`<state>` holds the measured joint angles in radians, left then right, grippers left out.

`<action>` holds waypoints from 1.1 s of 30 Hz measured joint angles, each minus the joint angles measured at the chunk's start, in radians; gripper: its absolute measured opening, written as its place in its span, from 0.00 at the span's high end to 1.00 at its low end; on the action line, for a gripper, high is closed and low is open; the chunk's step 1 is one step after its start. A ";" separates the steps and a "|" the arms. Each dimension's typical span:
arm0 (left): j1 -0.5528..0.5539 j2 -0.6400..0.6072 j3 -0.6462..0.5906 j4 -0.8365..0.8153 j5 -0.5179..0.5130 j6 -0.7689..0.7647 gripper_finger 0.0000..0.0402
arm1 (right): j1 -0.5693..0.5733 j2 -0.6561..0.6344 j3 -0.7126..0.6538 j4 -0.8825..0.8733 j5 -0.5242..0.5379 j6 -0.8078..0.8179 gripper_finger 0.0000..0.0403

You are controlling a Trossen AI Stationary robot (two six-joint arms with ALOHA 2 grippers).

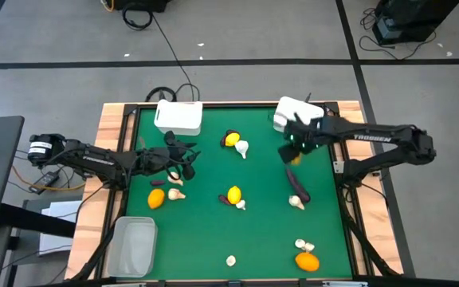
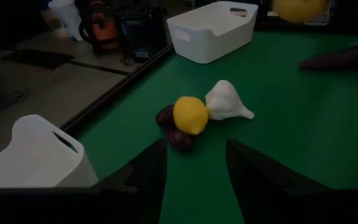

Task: Sort produce into baskets
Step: Put the middle right yellow lemon into the right white bin, then put the top yellow lemon into the right white bin

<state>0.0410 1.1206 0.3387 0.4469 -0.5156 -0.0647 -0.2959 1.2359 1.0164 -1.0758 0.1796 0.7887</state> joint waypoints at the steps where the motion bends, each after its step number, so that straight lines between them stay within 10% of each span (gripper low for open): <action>1: 0.000 0.000 0.000 0.005 0.000 0.000 0.58 | -0.028 0.005 0.029 0.010 0.043 -0.035 0.52; 15: 0.000 0.000 0.000 -0.023 -0.003 0.008 0.58 | -0.532 0.242 0.096 0.114 0.170 -0.328 0.51; 28: 0.000 0.000 0.000 -0.064 -0.003 0.011 0.58 | -0.560 0.326 0.096 0.133 0.219 -0.419 0.34; 33: 0.000 0.000 0.000 -0.051 -0.004 0.020 0.58 | -0.492 0.249 0.096 0.212 0.045 -0.477 0.33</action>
<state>0.0414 1.1202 0.3382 0.3956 -0.5194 -0.0450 -0.7880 1.4845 1.1122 -0.8639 0.2248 0.3118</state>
